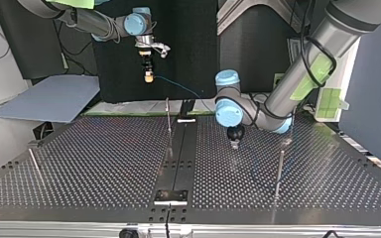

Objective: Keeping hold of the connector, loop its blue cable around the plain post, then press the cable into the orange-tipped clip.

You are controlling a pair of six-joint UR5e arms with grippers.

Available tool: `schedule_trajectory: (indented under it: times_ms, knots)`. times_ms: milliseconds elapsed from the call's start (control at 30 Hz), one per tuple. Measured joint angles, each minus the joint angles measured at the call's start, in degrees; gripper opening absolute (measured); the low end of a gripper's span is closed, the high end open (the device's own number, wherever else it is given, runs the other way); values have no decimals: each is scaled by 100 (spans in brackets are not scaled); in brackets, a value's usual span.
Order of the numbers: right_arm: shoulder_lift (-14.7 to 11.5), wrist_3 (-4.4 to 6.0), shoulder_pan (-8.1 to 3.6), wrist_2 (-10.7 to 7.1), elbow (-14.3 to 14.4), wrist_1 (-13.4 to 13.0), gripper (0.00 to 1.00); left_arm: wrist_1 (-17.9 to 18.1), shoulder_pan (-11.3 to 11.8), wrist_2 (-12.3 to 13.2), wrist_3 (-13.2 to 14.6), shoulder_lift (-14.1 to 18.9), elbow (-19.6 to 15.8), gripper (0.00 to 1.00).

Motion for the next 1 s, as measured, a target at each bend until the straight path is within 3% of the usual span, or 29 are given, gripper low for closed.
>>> schedule_trajectory:
  times_ms: [267, 700, 1000]
  knots:
    - [1, 0, 0, 0, 0, 8, 0, 28, -25, -92, 83, -263, 9, 100]
    - [0, 0, 0, 0, 0, 17, 0, 123, -93, -16, 92, -372, 10, 100]
    - [0, 2, -1, 1, 0, 17, 0, 80, -205, -16, 130, -653, 54, 100]
